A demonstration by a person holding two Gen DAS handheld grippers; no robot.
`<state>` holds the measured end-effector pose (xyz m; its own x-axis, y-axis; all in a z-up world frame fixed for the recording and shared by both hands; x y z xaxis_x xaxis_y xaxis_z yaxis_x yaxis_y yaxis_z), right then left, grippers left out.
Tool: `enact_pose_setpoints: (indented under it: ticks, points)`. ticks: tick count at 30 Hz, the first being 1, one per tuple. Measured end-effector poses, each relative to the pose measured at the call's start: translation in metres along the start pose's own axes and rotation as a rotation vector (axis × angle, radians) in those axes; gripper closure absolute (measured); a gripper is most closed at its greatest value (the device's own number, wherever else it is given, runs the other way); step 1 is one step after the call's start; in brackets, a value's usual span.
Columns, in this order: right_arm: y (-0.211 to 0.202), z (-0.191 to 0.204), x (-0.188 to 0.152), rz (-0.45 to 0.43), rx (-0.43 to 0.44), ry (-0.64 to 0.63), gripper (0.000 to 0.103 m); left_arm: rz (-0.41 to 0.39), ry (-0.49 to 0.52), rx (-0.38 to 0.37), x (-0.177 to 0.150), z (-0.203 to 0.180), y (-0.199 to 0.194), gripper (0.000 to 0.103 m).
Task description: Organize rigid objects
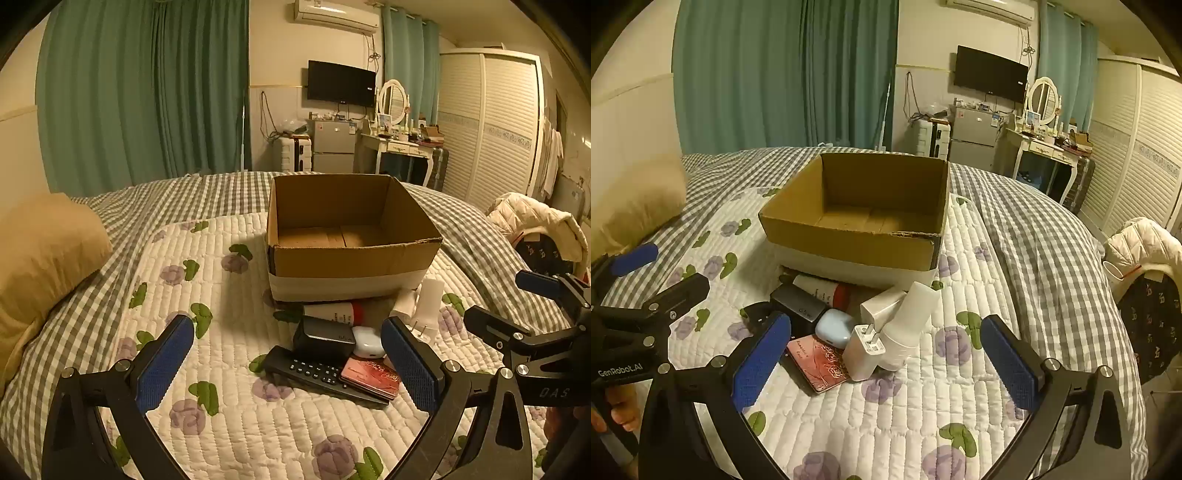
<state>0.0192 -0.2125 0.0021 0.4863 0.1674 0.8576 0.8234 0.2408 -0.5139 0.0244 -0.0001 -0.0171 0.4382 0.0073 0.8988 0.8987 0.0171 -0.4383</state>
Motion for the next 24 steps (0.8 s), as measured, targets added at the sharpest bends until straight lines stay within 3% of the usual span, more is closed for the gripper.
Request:
enact_pose_setpoints:
  ticks: [24]
  points:
    - [0.012,-0.005,-0.003,0.035,0.024,0.011,0.000,0.023,-0.011,-0.008,-0.004,0.001,0.010,0.000]
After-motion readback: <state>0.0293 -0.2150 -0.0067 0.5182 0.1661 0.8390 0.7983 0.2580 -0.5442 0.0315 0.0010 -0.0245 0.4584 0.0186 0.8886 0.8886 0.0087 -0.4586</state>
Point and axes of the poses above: each gripper's, at about its wrist camera, not at the fingertips, and y roughly the way its jaws point, z to its left, x to its top, the point moved 3 cm from there along y, roughly the way its jaws point, and after that the axes turned 9 degrees about -z, right-handed, at the moved point
